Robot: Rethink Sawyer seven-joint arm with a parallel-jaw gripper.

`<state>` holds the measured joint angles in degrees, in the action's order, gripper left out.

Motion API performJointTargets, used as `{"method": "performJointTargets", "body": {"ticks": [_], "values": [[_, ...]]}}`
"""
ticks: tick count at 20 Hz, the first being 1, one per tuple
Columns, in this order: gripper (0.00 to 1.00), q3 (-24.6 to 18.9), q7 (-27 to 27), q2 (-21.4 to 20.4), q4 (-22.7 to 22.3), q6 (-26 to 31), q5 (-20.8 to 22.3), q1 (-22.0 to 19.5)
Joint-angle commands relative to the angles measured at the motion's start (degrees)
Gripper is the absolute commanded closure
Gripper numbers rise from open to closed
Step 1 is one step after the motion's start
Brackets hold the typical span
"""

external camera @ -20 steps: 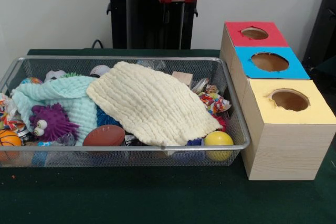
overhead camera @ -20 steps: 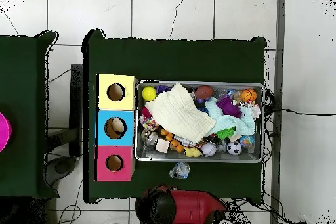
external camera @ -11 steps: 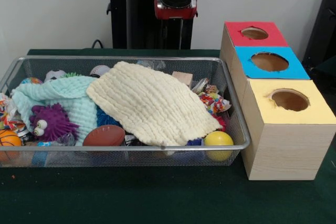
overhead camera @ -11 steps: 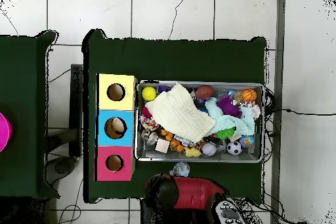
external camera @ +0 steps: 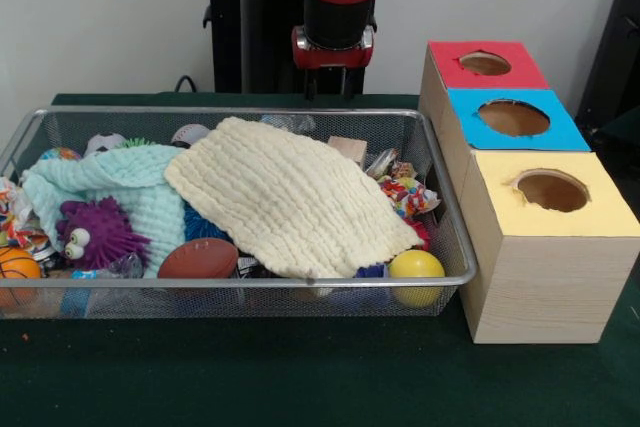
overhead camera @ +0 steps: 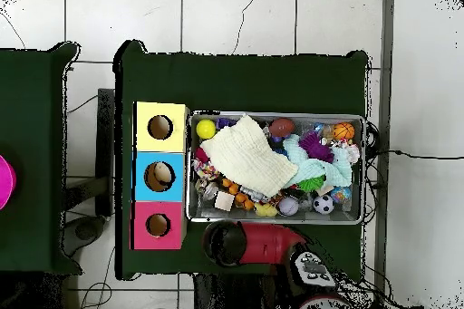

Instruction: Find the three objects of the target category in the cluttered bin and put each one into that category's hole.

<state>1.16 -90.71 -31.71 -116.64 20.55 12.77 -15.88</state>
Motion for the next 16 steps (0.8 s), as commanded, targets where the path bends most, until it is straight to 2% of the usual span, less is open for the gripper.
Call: {"method": "performJointTargets", "body": {"ticks": [1,6,8,16], "values": [[0.0,-4.0,-6.32,4.09,14.62,9.47,-4.6,1.02],[0.0,-3.98,-5.73,6.76,19.92,13.92,-5.05,1.63],[0.0,-4.02,-5.69,6.5,20.95,16.35,-5.34,1.88],[0.0,-2.98,-7.62,0.11,15.47,17.95,-5.55,2.9]]}}
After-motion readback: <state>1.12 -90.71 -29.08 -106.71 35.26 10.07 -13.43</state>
